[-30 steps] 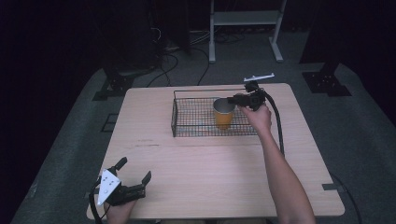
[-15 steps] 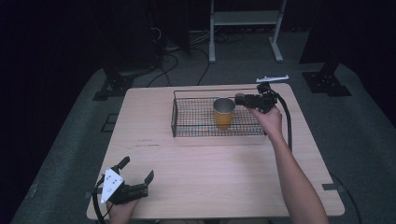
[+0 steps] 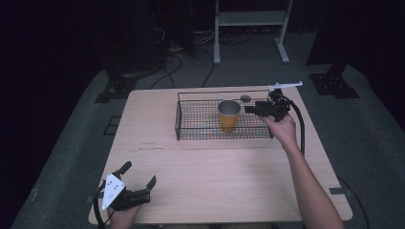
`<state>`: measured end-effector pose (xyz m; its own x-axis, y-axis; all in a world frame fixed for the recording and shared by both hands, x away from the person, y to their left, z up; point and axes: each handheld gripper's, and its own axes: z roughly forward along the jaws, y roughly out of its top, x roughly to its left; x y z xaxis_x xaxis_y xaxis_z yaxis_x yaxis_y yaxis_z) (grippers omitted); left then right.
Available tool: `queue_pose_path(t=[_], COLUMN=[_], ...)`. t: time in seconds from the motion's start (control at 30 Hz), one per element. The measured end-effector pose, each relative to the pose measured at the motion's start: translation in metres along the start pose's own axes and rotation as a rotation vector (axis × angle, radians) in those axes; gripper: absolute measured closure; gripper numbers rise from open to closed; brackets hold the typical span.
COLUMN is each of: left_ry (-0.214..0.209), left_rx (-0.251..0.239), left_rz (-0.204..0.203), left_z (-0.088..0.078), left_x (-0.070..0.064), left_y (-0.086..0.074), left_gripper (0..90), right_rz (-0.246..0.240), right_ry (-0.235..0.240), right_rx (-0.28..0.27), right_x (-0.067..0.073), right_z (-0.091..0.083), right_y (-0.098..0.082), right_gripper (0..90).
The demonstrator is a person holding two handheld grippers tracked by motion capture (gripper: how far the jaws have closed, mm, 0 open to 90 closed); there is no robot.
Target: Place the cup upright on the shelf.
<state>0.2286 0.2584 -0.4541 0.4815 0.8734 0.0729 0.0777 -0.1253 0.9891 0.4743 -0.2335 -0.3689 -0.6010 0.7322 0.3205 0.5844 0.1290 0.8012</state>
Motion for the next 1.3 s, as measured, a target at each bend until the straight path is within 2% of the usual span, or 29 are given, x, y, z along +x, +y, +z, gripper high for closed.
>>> queue_pose_path(t=[0.23,0.33,0.47,0.63,1.03,1.3], left_ry=[0.007,0.009,0.008,0.009,0.002,0.002], left_rx=[0.000,0.001,0.001,0.000,-0.003,-0.004], left_rz=[0.001,0.001,0.002,0.002,0.005,0.006], left_z=[-0.003,-0.003,-0.003,-0.004,-0.003,-0.003], left_x=[0.000,0.000,0.000,0.000,0.000,-0.001], left_y=[0.000,0.000,0.000,0.000,0.000,0.000], left_gripper=[0.1,0.1,0.1,0.1,0.1,0.1], right_rz=[-0.022,-0.033,-0.028,-0.024,-0.024,-0.026], right_ry=[0.011,0.008,0.013,0.010,0.018,0.007], right_rx=[0.011,-0.001,0.014,0.005,0.012,0.009], right_x=[0.006,0.008,0.006,0.005,0.007,0.005], right_z=[-0.006,-0.009,-0.011,-0.016,-0.023,-0.027], right_y=[0.000,-0.005,-0.012,-0.021,-0.034,-0.042], right_gripper=[27.1,27.4,26.5,26.8,26.0,26.1])
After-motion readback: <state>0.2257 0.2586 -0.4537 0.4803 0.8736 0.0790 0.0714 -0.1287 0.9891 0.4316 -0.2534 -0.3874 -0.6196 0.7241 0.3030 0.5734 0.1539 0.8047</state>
